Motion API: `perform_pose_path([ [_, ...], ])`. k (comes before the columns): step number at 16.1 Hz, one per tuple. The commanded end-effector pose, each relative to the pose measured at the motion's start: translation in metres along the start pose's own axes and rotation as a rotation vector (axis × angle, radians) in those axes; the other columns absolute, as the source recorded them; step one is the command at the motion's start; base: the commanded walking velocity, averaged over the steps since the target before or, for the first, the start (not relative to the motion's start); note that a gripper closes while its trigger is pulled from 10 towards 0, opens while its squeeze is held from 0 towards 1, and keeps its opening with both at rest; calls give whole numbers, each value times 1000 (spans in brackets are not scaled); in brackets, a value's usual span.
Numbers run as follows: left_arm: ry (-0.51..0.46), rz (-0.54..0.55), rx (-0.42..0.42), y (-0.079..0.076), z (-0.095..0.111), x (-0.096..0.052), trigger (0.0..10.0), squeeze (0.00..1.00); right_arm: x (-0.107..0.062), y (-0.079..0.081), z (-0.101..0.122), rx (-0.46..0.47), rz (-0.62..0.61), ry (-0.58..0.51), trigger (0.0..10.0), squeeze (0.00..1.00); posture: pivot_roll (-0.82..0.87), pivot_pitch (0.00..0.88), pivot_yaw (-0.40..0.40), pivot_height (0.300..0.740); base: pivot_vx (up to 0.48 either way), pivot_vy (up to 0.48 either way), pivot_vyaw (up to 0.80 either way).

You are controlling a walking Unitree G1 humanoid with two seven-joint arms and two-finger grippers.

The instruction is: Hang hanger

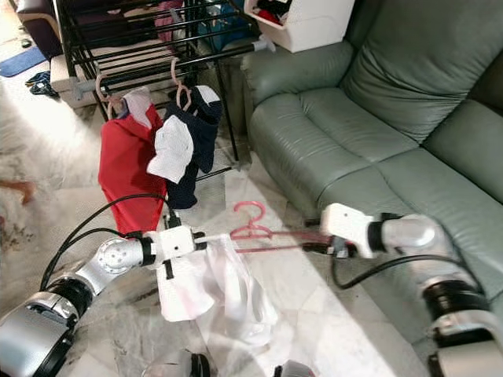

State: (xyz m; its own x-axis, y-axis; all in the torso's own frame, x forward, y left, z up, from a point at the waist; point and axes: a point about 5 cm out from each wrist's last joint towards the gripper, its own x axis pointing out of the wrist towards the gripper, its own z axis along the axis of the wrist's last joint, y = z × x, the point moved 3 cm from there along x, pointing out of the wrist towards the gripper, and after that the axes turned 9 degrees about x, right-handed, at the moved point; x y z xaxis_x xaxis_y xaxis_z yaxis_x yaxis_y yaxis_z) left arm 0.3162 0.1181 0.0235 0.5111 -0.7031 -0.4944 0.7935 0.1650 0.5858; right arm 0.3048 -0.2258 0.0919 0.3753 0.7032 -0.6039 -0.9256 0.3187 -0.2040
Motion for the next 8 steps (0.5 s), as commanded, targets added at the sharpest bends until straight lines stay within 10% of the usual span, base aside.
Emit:
perform_pose_path([
  [1,15,56,-52,7,-5,-4,0,0,-12,-12,10,-24,-15,0,10000,1000,-73,0,42,740,0,0,0],
  [8,83,212,-321,10,-18,-1,0,0,-38,-62,49,-124,-449,-198,10000,1000,-71,0,57,740,0,0,0],
])
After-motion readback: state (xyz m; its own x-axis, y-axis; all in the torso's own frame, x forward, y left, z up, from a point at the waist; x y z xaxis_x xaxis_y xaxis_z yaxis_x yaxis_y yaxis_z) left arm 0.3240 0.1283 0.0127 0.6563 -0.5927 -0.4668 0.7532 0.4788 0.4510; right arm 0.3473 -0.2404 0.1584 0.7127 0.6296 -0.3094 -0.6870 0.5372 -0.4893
